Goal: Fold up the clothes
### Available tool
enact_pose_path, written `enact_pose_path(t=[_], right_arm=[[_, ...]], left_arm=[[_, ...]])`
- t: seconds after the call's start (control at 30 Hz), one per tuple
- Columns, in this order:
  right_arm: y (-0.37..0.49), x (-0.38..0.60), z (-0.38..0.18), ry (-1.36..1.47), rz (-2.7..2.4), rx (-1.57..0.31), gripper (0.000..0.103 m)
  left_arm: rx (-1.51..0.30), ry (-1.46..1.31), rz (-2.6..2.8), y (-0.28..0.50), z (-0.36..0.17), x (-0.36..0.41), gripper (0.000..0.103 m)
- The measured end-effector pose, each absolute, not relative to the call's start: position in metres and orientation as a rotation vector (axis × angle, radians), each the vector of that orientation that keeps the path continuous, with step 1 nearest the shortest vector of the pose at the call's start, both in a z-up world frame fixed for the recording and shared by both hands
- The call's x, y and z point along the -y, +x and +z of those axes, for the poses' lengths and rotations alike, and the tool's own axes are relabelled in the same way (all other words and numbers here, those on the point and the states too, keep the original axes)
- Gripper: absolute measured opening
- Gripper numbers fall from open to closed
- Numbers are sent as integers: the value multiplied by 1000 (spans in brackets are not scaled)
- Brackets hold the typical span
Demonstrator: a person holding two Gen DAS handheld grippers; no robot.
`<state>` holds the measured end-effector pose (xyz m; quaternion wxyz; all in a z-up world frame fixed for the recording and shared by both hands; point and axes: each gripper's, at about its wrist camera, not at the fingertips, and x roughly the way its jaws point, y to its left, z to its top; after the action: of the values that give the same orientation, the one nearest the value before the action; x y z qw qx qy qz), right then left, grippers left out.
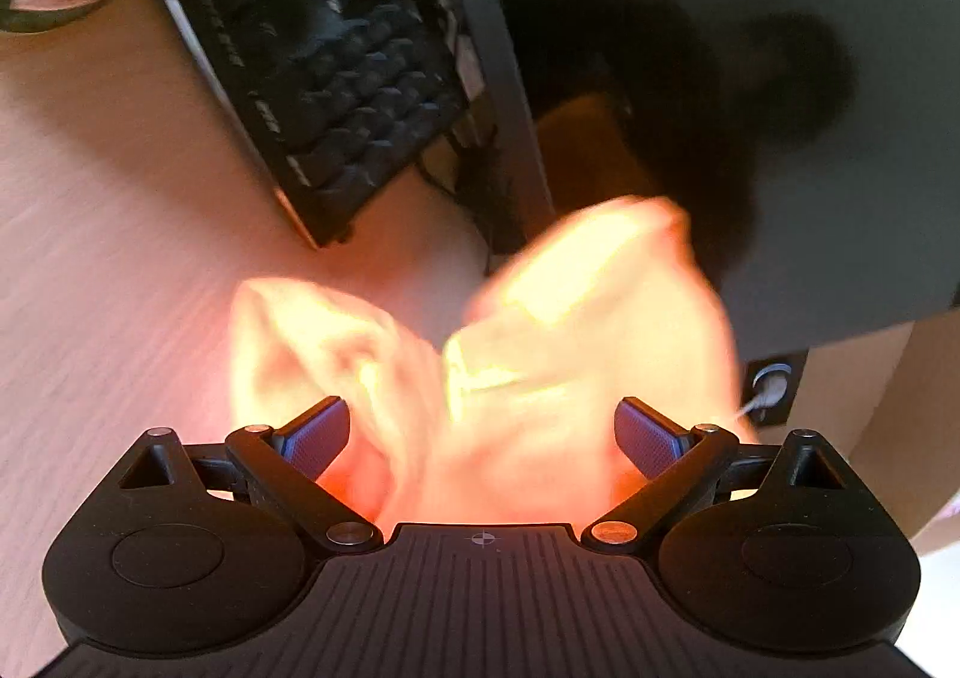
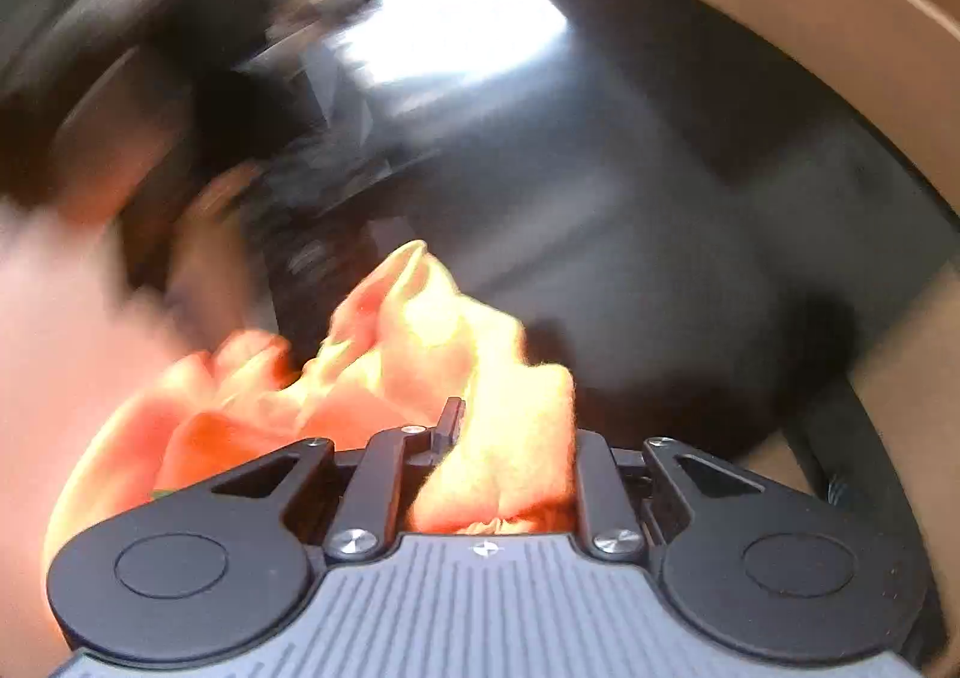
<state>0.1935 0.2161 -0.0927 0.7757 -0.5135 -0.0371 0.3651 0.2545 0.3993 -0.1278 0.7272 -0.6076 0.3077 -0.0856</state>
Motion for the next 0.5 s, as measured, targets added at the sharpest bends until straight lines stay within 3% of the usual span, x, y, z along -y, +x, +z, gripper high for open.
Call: enact_pose_path(t=[0.2, 0.33, 0.4, 0.43, 0.47, 0.5], right_arm=[[153, -235, -149, -1234, 865, 42, 20], [153, -233, -149, -1208, 868, 26, 28], [172, -222, -124, -1112, 864, -56, 51], [178, -221, -113, -1050, 844, -95, 73], [178, -217, -106, -1002, 823, -122, 85], [178, -215, -101, -969, 814, -148, 87]], left_arm=[[-588, -1322, -240, 225, -96, -419, 98], [-636, -1302, -304, 248, -91, -396, 100], [-692, -1281, -275, 258, -96, -387, 100], [-690, -1286, -281, 259, -97, -385, 100], [-685, -1292, -291, 260, -98, -384, 100], [-671, -1293, -299, 259, -96, -384, 100]])
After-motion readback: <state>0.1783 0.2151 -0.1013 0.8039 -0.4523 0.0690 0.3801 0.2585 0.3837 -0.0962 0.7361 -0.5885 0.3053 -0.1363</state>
